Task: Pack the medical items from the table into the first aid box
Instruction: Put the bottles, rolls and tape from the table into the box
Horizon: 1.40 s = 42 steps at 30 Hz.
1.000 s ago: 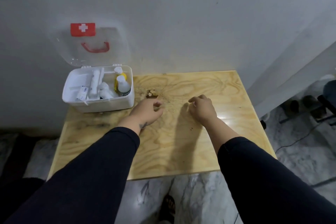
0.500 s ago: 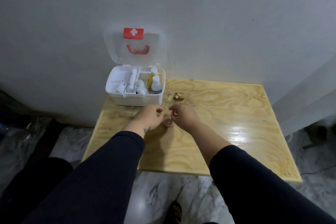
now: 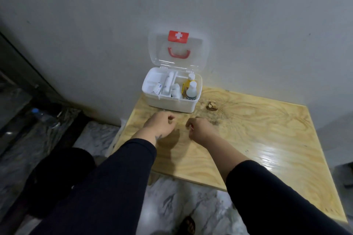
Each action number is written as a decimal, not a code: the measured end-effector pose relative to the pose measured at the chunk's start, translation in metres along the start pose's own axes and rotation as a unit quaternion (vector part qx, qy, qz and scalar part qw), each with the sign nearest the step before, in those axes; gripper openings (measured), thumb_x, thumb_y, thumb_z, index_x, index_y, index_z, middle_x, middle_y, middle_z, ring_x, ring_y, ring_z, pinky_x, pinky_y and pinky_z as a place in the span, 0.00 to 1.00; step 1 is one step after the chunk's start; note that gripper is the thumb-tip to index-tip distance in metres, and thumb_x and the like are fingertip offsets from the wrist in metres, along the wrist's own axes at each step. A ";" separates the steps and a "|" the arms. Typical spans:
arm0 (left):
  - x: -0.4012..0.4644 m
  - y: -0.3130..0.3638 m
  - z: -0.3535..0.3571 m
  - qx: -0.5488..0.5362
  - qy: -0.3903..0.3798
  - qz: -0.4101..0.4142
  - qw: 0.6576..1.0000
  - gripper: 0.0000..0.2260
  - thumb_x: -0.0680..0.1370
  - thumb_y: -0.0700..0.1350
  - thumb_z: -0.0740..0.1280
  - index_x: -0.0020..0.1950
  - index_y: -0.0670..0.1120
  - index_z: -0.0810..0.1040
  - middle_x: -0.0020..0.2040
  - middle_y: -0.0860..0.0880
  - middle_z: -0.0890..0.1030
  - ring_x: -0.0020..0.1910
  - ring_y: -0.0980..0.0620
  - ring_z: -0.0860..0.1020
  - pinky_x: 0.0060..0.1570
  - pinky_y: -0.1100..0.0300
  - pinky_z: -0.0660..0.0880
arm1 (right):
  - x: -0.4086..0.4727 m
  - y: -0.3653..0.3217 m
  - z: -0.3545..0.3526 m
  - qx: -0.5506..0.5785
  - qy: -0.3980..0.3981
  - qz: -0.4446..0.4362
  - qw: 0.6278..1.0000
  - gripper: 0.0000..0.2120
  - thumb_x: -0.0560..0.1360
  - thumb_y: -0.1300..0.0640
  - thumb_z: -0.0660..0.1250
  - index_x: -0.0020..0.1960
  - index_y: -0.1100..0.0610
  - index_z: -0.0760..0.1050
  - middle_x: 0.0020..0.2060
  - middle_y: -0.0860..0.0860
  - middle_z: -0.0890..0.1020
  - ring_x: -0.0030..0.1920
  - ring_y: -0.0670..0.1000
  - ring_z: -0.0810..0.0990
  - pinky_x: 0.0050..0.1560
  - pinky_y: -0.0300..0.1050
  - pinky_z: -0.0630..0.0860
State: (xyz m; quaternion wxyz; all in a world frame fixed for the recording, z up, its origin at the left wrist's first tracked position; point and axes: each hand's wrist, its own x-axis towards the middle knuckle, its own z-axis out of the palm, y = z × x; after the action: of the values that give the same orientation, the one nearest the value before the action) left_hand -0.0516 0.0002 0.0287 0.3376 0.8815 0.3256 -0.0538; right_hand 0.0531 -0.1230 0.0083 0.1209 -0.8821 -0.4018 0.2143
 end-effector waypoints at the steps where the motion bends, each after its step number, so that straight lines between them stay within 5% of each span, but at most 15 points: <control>1: -0.001 0.000 -0.005 -0.006 0.005 -0.001 1.000 0.16 0.80 0.49 0.62 0.66 0.48 0.76 0.66 0.50 0.78 0.63 0.50 0.76 0.63 0.55 0.73 | 0.002 -0.006 -0.004 0.008 0.003 -0.010 1.000 0.16 0.72 0.63 0.61 0.57 0.54 0.78 0.54 0.57 0.80 0.54 0.58 0.79 0.51 0.48 0.77; 9: -0.006 -0.012 -0.051 -0.009 0.090 -0.028 0.995 0.16 0.79 0.46 0.63 0.67 0.51 0.74 0.67 0.51 0.76 0.64 0.48 0.75 0.62 0.55 0.72 | 0.032 -0.066 -0.063 0.083 0.114 -0.092 0.986 0.14 0.73 0.63 0.62 0.56 0.57 0.80 0.35 0.47 0.73 0.41 0.49 0.71 0.45 0.38 0.66; 14: 0.015 -0.031 -0.077 0.014 0.135 -0.009 0.991 0.26 0.79 0.47 0.66 0.75 0.47 0.63 0.73 0.48 0.66 0.70 0.46 0.68 0.66 0.50 0.70 | 0.070 -0.094 -0.080 0.097 0.179 -0.083 0.975 0.15 0.72 0.63 0.63 0.55 0.54 0.81 0.47 0.55 0.77 0.48 0.55 0.79 0.50 0.46 0.75; 28: 0.110 -0.068 -0.102 -0.030 0.014 0.056 0.998 0.50 0.58 0.68 0.73 0.75 0.54 0.58 0.71 0.52 0.68 0.71 0.50 0.68 0.65 0.49 0.72 | 0.182 -0.134 -0.047 0.047 0.139 -0.012 0.989 0.15 0.76 0.62 0.61 0.59 0.57 0.79 0.56 0.57 0.80 0.56 0.57 0.78 0.54 0.44 0.74; 36: 0.119 -0.071 -0.104 -0.055 -0.028 0.086 0.994 0.41 0.59 0.62 0.76 0.69 0.57 0.65 0.62 0.54 0.76 0.58 0.49 0.77 0.55 0.49 0.77 | 0.179 -0.135 -0.061 0.128 0.181 0.029 0.975 0.16 0.71 0.62 0.71 0.59 0.57 0.79 0.55 0.57 0.78 0.52 0.55 0.80 0.57 0.43 0.74; 39: 0.117 -0.070 -0.104 -0.065 -0.033 0.088 0.993 0.44 0.59 0.63 0.76 0.72 0.58 0.62 0.65 0.54 0.75 0.61 0.49 0.76 0.57 0.49 0.77 | 0.166 -0.132 -0.066 0.115 0.169 0.042 0.978 0.16 0.70 0.54 0.73 0.57 0.53 0.80 0.51 0.53 0.83 0.52 0.53 0.81 0.56 0.47 0.77; 42: 0.118 -0.074 -0.101 -0.072 -0.038 0.087 0.993 0.44 0.63 0.61 0.77 0.74 0.56 0.60 0.68 0.53 0.72 0.64 0.49 0.73 0.60 0.50 0.75 | 0.158 -0.128 -0.058 0.107 0.139 0.053 0.983 0.14 0.69 0.59 0.74 0.54 0.54 0.81 0.50 0.53 0.84 0.52 0.54 0.81 0.56 0.49 0.78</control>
State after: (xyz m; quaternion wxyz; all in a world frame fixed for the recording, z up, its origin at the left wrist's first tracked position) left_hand -0.0171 0.1685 0.0280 0.4159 0.8771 0.2379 -0.0339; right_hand 0.0890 0.0784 0.0642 0.2576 -0.9052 -0.3089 0.1370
